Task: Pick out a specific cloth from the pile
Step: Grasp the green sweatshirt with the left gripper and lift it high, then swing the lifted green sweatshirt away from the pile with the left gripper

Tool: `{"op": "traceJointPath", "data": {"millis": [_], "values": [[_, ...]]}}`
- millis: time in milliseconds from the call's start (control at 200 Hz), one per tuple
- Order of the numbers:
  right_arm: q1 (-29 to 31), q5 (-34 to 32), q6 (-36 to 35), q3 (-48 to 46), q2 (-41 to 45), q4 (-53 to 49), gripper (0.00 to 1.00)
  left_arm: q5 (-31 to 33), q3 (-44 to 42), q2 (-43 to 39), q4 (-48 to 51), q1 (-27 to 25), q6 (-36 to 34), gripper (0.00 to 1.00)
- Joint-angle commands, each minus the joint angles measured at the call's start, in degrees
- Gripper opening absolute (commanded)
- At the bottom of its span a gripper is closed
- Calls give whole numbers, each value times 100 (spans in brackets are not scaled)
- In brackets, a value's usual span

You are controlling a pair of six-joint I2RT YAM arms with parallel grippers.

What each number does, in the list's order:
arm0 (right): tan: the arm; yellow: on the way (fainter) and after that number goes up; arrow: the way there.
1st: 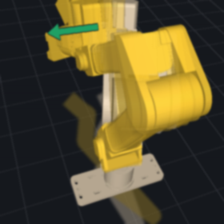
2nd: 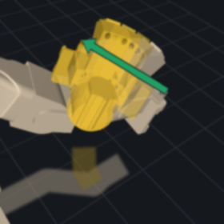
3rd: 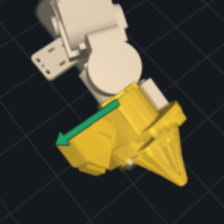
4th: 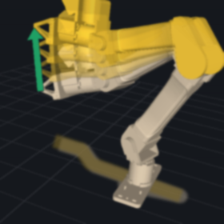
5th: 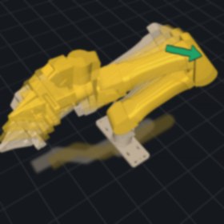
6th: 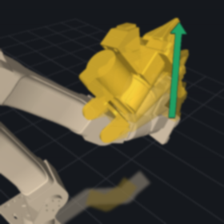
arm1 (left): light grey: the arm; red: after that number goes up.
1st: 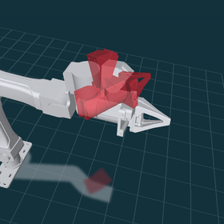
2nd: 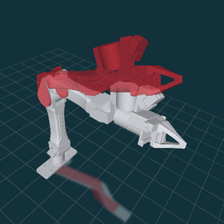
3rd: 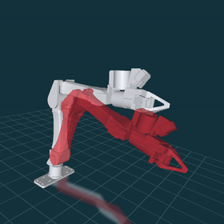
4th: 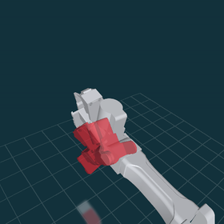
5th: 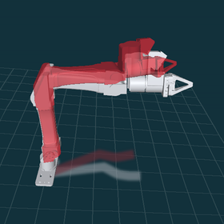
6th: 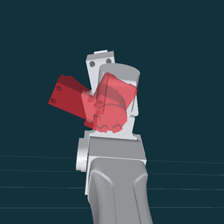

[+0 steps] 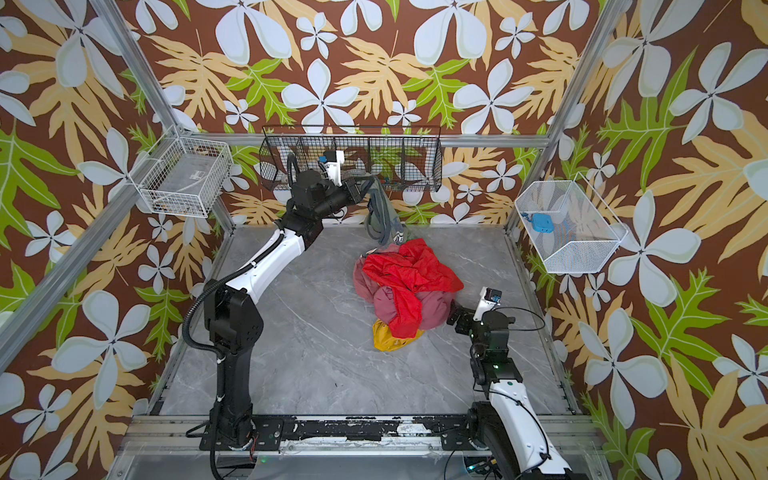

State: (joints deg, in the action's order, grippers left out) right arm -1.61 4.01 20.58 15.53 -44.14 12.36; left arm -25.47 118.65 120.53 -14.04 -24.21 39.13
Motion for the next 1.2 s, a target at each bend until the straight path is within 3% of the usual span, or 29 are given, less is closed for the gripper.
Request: {"op": "traceJointPath", "data": {"millis": [0,155,511,1196], "values": [[-4,-126,34,-6,2,21,98,-124,106,-42,-803,-14,306,0],[-6,-164,34,3,-10,3,99,-133,129,-174,-1133,-23,433,0],[-6,-190,-10,7,-3,-6,98,232,843,-436,-881,2,70,0],[-6,-234,-36,-24,-125,126,99,793,337,-1901,-445,462,-651,0]]}}
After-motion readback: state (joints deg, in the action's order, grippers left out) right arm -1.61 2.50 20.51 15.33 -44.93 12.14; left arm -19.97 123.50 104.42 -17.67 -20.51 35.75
